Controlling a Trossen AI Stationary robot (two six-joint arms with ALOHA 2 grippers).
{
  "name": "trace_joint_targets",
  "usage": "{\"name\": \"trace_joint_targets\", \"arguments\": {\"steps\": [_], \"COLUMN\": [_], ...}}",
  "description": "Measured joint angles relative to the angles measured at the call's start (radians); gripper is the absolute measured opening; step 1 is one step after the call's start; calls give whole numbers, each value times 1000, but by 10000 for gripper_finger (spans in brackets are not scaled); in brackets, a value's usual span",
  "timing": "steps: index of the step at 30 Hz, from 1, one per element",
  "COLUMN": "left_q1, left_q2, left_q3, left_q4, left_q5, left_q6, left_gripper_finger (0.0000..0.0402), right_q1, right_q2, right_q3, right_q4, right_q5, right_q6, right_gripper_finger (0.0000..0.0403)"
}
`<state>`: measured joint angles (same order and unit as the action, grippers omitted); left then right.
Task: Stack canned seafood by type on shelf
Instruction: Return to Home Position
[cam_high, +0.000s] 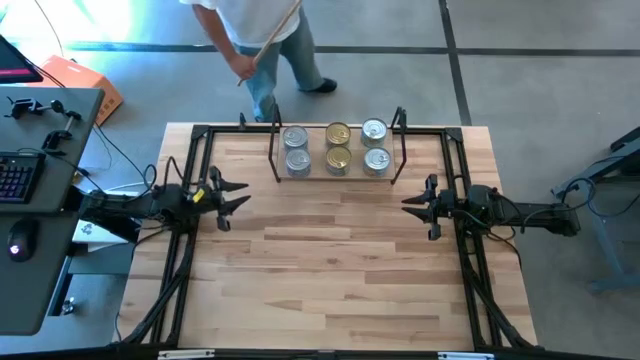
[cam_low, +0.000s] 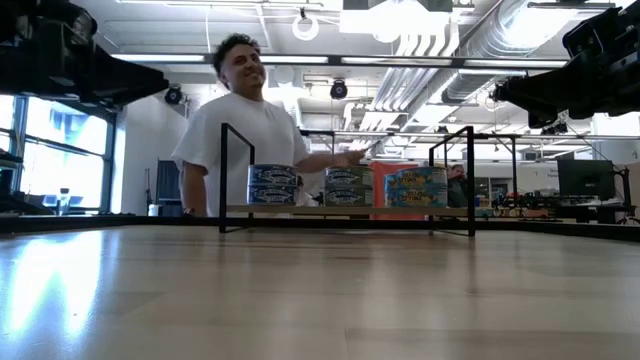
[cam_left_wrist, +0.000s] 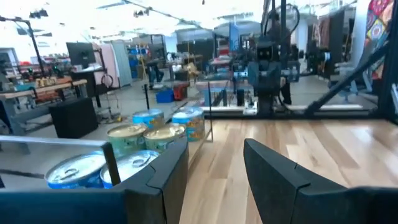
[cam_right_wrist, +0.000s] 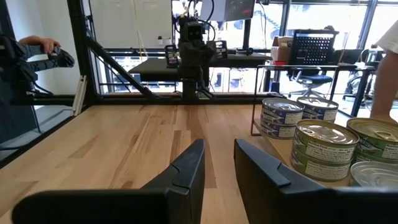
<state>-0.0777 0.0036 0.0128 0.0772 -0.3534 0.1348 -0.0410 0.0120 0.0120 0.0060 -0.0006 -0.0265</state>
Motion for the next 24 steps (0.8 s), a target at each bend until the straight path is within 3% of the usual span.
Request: {"name": "trace_joint_targets", "arguments": {"steps": [15,19,24], "left_q1": [65,92,112], "left_q2": [0,0,0], "left_q3": [-1,-1,-1], "left_q4": [-11,-19,-19], "left_q5": [2,-13,-14], "left_q6": [0,128,156], "left_gripper_finger": [146,146,146], "right_q1": [0,0,0], "right_q2": [2,2,2], "right_q3": [0,0,0], "right_q4": [0,0,0], "right_q5": [0,0,0], "right_q6": [0,0,0], "right_gripper_finger": [78,78,78]}}
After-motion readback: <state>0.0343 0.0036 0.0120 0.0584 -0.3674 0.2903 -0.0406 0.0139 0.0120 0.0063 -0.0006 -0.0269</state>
